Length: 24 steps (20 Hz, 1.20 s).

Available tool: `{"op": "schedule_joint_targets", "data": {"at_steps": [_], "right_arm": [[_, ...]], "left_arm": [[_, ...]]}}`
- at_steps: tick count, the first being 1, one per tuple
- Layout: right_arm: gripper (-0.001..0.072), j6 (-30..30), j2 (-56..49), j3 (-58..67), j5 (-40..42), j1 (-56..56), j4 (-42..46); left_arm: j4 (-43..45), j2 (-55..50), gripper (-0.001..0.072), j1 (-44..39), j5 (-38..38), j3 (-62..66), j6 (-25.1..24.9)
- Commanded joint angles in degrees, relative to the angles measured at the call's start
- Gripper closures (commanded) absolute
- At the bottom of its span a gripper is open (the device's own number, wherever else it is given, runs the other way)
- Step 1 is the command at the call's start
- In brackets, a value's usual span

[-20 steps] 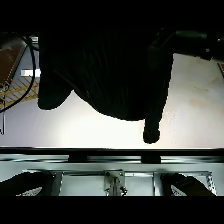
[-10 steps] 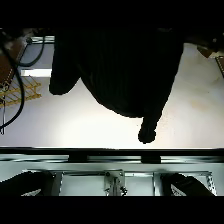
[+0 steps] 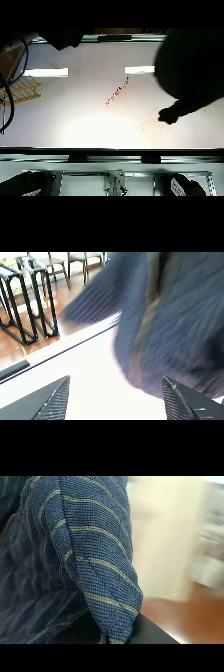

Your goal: Fold the shirts.

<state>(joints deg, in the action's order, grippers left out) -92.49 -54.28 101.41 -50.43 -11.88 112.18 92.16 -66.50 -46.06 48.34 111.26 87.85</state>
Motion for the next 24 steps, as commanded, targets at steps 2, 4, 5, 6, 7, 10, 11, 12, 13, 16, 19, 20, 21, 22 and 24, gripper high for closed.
{"op": "schedule_joint_targets", "data": {"at_steps": [2,4,5,6,7,10,11,12,13,16,19,20,21,22,24], "right_arm": [[0.0619,-2.69,3.17,0.02,-1.70,-13.31,3.41],[0.0619,-5.92,3.32,0.02,-0.17,-14.91,3.34],[0.0619,-7.02,3.08,0.00,2.12,-14.91,3.34],[0.0619,-7.54,2.64,0.02,4.46,-14.91,3.45],[0.0619,-7.61,2.05,0.02,6.47,-14.91,4.09],[0.0620,-11.19,-0.70,0.02,7.76,-14.93,10.16],[0.0619,-12.83,-1.77,0.02,8.31,-14.93,13.09],[0.0619,-13.94,-2.69,0.02,9.25,-14.93,15.28],[0.0620,-14.69,-3.50,0.02,10.34,-14.93,16.83],[0.0619,-14.91,-5.57,0.02,12.76,-16.48,17.53],[0.0619,-16.79,-7.45,0.02,14.29,-20.22,17.59],[0.0619,-17.00,-7.91,0.02,15.87,-21.75,17.57],[0.0619,-17.00,-8.33,0.07,17.70,-23.58,17.38],[0.0619,-17.20,-8.85,0.48,18.34,-25.62,17.14],[0.0619,-18.84,-10.03,1.73,18.23,-29.46,16.87]], "left_arm": [[0.42,-0.39,-0.0013,-0.02,1.64,-0.02,0.00],[0.37,-0.52,-0.0013,-0.02,1.64,-0.02,0.04],[0.37,-0.57,-0.0013,-0.02,1.62,-0.02,0.07],[0.37,-0.59,-0.0013,-0.02,1.60,-0.02,0.09],[0.37,-0.61,-0.0013,-0.02,1.57,-0.02,0.48],[0.39,-0.61,-0.0013,-0.02,1.68,-0.02,0.44],[0.39,-0.61,-0.0013,-0.02,1.68,-0.02,0.44],[0.39,-0.61,-0.0013,-0.02,1.70,-0.02,0.44],[0.42,-0.61,-0.0013,-0.02,1.73,-0.02,0.44],[0.42,-0.61,-0.0013,-0.02,1.73,-0.02,0.44],[0.42,-0.61,-0.0013,-0.02,2.10,-0.02,0.44],[0.42,-0.61,-0.0013,-0.02,2.36,-0.02,0.44],[0.42,-0.61,-0.0013,-0.02,2.71,-0.02,0.46],[0.42,-0.61,-0.0013,-0.02,3.28,-0.02,0.46],[0.42,-0.61,-0.0013,-0.02,4.07,-0.02,0.46]]}}
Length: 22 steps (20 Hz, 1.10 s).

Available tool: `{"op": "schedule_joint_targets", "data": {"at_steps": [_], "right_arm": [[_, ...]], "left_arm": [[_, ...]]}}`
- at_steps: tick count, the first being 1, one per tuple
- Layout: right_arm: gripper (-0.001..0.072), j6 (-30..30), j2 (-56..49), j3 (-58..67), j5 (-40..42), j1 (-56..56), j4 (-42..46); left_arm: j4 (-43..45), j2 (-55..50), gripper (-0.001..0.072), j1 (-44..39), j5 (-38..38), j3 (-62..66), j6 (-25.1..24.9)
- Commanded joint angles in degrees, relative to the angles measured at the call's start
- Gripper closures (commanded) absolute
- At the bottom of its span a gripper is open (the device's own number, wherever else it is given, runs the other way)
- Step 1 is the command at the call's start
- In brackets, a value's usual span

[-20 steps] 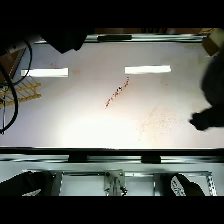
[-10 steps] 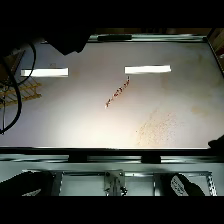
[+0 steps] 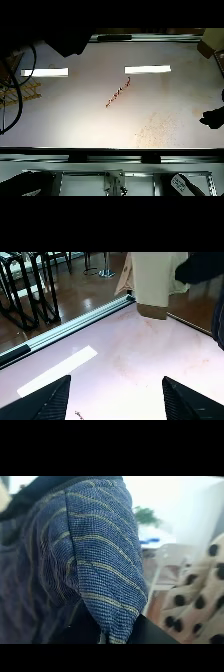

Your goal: Fold the shirts.

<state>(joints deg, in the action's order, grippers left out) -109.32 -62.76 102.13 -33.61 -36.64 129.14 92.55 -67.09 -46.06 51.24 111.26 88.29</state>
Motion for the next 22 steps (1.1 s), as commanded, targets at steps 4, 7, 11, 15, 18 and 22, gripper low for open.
{"op": "schedule_joint_targets", "data": {"at_steps": [4,7,11,15,18,22], "right_arm": [[0.0619,-2.95,-4.37,4.11,1.51,-10.97,-0.92],[0.0619,-2.89,-5.95,4.31,1.73,-12.96,-1.31],[0.0619,-1.05,-7.89,4.31,4.74,-13.31,-1.11],[0.0619,-0.70,-9.40,4.31,8.15,-14.95,-1.11],[0.0619,-0.76,-10.01,4.31,11.32,-18.43,-1.86],[0.0619,-0.76,-10.91,4.31,11.91,-23.08,-3.41]], "left_arm": [[0.04,-0.02,0.0170,-0.02,2.14,-0.02,0.00],[0.04,-0.02,0.0171,-0.02,2.40,-0.02,0.02],[0.04,-0.02,0.0170,-0.02,2.43,-0.02,0.72],[1.09,-0.02,0.0170,-0.02,2.43,-0.02,3.15],[4.70,-0.11,0.0171,-0.02,2.32,-0.02,6.36],[7.43,-0.66,0.0176,0.02,2.64,-0.02,8.52]]}}
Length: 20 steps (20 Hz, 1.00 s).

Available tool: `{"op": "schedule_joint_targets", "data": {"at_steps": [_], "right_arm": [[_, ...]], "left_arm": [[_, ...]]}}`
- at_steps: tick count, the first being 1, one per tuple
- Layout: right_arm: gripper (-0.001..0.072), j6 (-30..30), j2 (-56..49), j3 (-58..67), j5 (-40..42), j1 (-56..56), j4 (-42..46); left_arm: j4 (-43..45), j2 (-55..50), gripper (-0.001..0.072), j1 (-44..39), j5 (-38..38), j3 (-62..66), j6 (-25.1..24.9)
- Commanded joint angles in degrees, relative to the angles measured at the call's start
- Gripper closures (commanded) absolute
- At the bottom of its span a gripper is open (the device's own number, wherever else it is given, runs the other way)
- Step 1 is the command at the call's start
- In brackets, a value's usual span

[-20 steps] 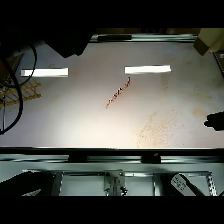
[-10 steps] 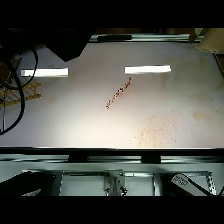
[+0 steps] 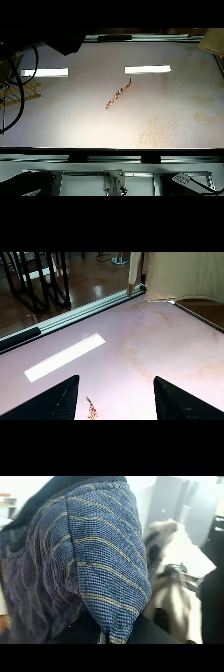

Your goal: Fold the shirts.

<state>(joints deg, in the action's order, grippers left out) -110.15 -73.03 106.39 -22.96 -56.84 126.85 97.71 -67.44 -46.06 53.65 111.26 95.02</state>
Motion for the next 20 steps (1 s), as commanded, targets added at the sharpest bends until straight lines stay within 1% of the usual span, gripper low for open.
{"op": "schedule_joint_targets", "data": {"at_steps": [1,7,9,14,18,19,20], "right_arm": [[0.0618,0.09,-0.87,0.04,1.68,-3.69,-2.12],[0.0619,0.11,-2.38,0.04,1.97,-6.99,-3.52],[0.0618,0.09,-2.40,0.04,1.29,-8.28,-3.52],[0.0618,0.07,-2.29,0.04,-5.25,-10.91,-3.37],[0.0606,-0.15,-1.97,0.04,-5.35,-10.88,-3.39],[0.0482,-0.13,-1.88,0.04,-5.35,-10.67,-3.39],[0.0247,-0.15,-1.73,0.04,-5.44,-10.67,-3.63]], "left_arm": [[2.71,-0.52,0.0176,0.11,0.46,-0.02,1.81],[2.86,-1.57,0.0176,1.07,0.66,-0.02,4.81],[2.84,-1.90,0.0177,1.05,1.07,-0.02,4.96],[2.86,-2.25,0.0177,1.05,1.40,-0.02,5.03],[2.86,-2.56,0.0177,1.05,1.53,-0.02,5.01],[2.86,-2.73,0.0177,1.05,1.53,-0.02,4.98],[2.86,-2.89,0.0177,1.05,1.53,-0.02,4.98]]}}
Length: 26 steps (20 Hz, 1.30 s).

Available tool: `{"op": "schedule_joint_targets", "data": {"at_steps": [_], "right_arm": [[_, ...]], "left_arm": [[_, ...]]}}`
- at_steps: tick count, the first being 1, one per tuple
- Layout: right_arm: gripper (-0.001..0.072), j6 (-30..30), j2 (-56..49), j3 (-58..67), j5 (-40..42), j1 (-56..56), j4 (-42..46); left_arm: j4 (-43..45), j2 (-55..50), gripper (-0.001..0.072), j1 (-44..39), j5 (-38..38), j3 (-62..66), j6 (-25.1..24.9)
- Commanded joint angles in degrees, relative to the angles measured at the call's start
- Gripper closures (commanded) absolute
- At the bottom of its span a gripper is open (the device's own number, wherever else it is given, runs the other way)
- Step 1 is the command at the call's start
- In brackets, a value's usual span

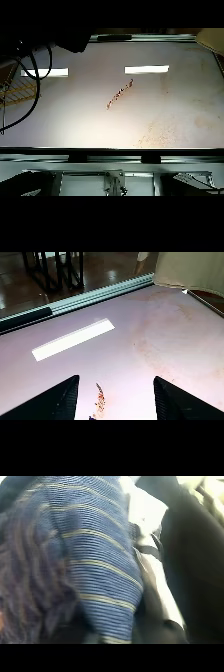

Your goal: Fold the shirts.

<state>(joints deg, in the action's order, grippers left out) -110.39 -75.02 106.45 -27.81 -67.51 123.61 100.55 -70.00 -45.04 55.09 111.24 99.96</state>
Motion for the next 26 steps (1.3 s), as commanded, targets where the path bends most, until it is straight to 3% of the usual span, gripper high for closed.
{"op": "schedule_joint_targets", "data": {"at_steps": [1,7,13,16,21,26], "right_arm": [[0.0200,0.11,0.74,-0.02,-1.38,0.00,-1.05],[0.0200,1.40,5.90,-0.02,-12.24,0.00,-3.67],[0.0200,5.42,10.73,-0.02,-30.38,0.00,-9.35],[0.0200,8.68,13.09,-0.02,-36.74,0.00,-13.86],[0.0200,8.96,15.69,-0.02,-45.44,0.00,-19.71],[0.0200,14.95,15.82,-0.04,-54.58,0.00,-39.04]], "left_arm": [[-0.02,-0.37,0.0177,0.02,0.42,0.00,0.09],[0.00,-0.37,0.0176,0.02,8.02,0.00,2.16],[0.00,-1.01,0.0176,0.13,12.15,-0.02,2.14],[0.02,-1.75,0.0176,0.15,12.63,-2.34,0.94],[0.02,-3.93,0.0176,1.03,12.68,-5.31,0.61],[0.04,-7.19,0.0176,3.58,12.50,-5.33,0.61]]}}
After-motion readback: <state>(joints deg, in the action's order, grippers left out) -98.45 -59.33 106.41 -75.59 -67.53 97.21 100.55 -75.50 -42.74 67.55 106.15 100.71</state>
